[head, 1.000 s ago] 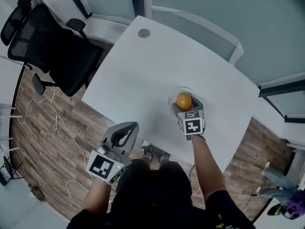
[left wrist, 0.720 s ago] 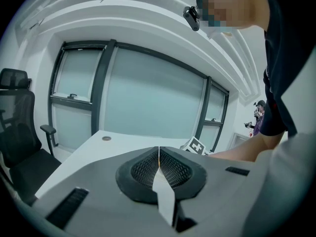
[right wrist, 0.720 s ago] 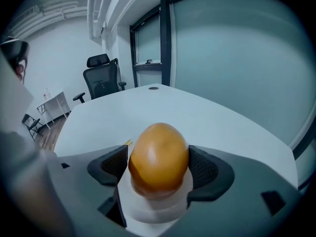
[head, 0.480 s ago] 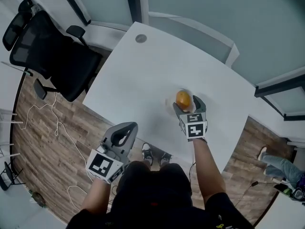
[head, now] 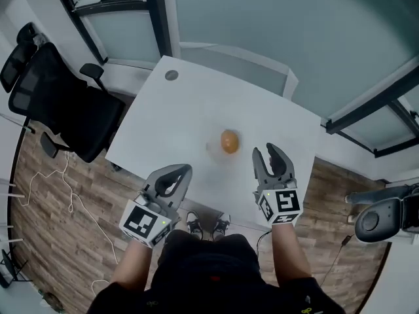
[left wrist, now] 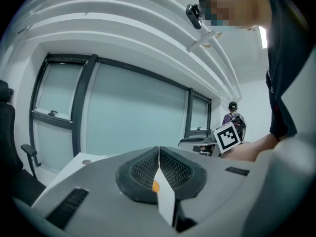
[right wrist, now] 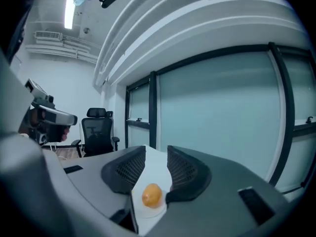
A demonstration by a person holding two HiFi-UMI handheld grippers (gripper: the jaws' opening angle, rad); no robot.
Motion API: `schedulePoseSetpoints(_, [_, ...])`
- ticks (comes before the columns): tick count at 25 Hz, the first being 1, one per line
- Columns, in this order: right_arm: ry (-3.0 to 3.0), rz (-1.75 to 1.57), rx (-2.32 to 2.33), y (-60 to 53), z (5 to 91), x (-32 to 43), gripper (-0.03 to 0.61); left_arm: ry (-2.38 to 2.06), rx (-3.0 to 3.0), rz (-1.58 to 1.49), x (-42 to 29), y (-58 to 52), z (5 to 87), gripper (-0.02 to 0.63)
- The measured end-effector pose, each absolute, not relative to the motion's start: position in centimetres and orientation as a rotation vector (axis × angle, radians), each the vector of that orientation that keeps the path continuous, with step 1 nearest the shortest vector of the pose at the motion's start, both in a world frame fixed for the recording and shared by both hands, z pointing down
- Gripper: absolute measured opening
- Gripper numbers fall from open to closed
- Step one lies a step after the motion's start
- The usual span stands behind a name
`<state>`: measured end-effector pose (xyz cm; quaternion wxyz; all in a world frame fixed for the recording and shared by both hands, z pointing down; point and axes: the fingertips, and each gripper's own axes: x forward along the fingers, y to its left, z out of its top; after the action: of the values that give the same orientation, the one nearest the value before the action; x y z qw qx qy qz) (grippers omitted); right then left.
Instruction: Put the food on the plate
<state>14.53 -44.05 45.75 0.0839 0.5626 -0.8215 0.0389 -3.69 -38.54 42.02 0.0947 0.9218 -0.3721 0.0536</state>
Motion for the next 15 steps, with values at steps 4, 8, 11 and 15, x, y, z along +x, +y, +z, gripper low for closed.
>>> schedulePoseSetpoints(4, [-2.500, 0.015, 1.728, -39.9, 41.9, 15.6, 0.067, -1.064, 2.796, 0.097, -2.0, -37.3, 39.8, 0.025])
schedulePoseSetpoints(8, [-2.534, -0.069, 1.753, -36.7, 38.6, 15.9, 0.043, -1.032, 2.839, 0.046, -0.4, -36.2, 37.4, 0.025])
schedulePoseSetpoints(11, [-2.546, -0.138, 1.746, -34.6, 36.3, 16.2, 0.035, -1.025, 2.861, 0.024, 0.5, -35.1, 36.0, 0.025])
schedulePoseSetpoints(15, [-2.562, -0.216, 1.747, -33.2, 33.7, 17.0, 0.034, -1.030, 2.892, 0.004, 1.4, -34.3, 34.8, 0.025])
